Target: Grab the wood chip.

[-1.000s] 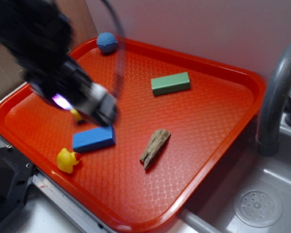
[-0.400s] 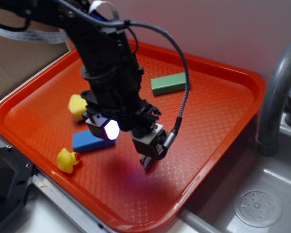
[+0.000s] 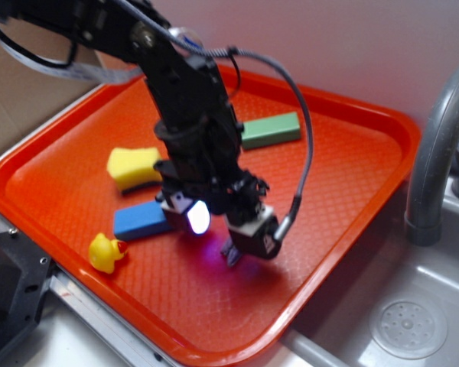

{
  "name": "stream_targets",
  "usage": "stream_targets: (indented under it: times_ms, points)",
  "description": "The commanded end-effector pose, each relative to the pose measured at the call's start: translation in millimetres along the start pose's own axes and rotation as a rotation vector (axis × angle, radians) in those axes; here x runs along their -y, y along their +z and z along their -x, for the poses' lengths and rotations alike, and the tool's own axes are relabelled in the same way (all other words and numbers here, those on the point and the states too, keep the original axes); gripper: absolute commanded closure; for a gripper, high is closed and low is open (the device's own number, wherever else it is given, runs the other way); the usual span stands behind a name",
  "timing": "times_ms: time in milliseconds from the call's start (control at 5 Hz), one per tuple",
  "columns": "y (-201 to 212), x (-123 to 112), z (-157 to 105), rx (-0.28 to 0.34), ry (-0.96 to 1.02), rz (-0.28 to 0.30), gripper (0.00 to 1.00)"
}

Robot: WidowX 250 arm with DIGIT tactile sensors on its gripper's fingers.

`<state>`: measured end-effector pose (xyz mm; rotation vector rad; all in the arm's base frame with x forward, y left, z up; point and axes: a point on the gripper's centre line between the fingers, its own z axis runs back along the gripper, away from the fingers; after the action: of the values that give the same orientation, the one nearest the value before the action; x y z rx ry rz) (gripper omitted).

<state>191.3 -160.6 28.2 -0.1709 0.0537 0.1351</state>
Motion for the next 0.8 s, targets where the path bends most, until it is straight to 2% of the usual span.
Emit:
stream_targets:
  times_ms: [0, 400, 600]
  points:
    - [-14.0, -1.6, -12.9, -0.018, 0.059, -0.053, 1.0]
    - [-15.5, -3.9, -11.4, -0.041, 0.043, -0.079, 1.0]
    - [6.9, -11.2, -9.1, 0.004, -0.053, -0.067, 1.0]
